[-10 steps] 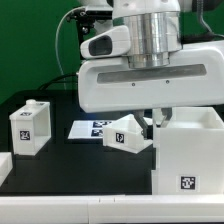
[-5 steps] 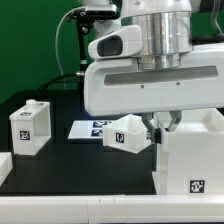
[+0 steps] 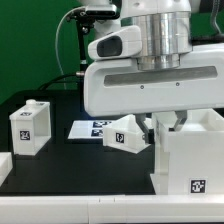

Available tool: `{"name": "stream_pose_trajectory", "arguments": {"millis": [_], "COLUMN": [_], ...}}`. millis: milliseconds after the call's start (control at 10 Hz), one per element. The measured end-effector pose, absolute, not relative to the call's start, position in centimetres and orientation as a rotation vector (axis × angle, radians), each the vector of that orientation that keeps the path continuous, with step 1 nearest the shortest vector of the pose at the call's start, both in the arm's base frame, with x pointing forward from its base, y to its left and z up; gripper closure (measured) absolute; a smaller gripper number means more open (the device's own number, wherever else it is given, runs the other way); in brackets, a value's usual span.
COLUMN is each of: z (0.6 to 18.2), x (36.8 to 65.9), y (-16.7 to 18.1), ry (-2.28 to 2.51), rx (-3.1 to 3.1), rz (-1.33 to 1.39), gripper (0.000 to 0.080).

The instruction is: Assemble drawer

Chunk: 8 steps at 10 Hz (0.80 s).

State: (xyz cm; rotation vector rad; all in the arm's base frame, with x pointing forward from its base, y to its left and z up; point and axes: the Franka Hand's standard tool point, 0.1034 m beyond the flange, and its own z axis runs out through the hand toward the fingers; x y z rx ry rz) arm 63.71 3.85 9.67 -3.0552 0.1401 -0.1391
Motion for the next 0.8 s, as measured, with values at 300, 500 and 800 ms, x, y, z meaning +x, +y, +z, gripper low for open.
{"name": "stream_pose_trajectory", "arguments": {"millis": [300, 500, 800], "z": [12.9, 15.8, 15.9], "x": [63.2, 62.4, 61.6], "y": [3.3, 2.0, 2.0], "ry": [0.145, 0.114, 0.172], "rx": [-3.044, -3.042, -3.038], "rz": [-0.075, -0.110, -0.110], "gripper": [0.0181, 0.0155, 0.0150]}}
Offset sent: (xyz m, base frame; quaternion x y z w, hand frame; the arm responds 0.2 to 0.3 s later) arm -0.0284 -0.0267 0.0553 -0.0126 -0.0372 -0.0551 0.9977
